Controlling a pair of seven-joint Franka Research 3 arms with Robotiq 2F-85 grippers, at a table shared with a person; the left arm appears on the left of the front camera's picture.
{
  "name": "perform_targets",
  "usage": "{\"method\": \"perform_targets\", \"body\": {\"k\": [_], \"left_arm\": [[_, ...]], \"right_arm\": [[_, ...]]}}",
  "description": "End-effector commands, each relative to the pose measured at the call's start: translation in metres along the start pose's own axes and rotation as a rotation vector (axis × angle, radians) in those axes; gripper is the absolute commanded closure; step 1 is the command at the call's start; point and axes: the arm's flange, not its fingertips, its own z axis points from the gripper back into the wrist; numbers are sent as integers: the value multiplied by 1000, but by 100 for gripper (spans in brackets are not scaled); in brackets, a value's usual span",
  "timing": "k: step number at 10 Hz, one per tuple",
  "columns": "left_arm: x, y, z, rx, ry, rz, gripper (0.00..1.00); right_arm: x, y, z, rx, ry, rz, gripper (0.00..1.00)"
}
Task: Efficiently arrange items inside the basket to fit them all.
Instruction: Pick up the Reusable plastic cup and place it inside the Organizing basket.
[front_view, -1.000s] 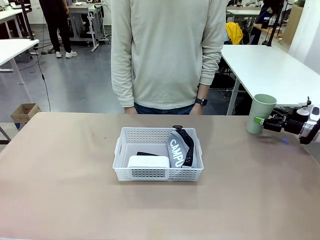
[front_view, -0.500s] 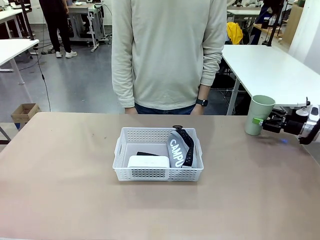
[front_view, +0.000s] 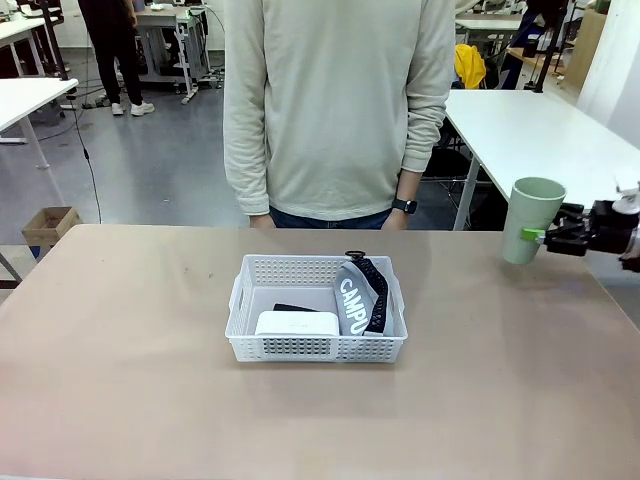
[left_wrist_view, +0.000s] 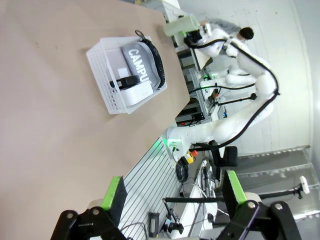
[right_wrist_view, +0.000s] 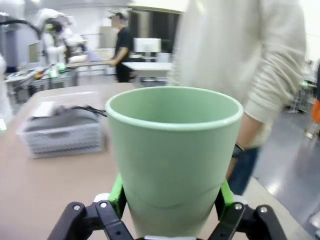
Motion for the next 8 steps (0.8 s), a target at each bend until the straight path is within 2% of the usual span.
{"method": "perform_targets", "body": {"k": [1,3,4,5,6,8], "left_arm": [[-2,-1,1,-7,6,-3,0],[-2,-1,1,-7,6,-3,0],[-2,-1,1,-7,6,-3,0],[-2,-1,1,-7,6,-3,0],[-2,-1,1,-7,6,-3,0],[-2,-1,1,-7,6,-3,0]], "right_arm": [[73,49,11,247,4,-2,100],[102,105,7,412,44,55,100],[100,130,3,448,78,84,71],[89,140,12,382,121,98,28],[106,108,4,424,52,58,28],[106,108,4,424,52,58,28]]}}
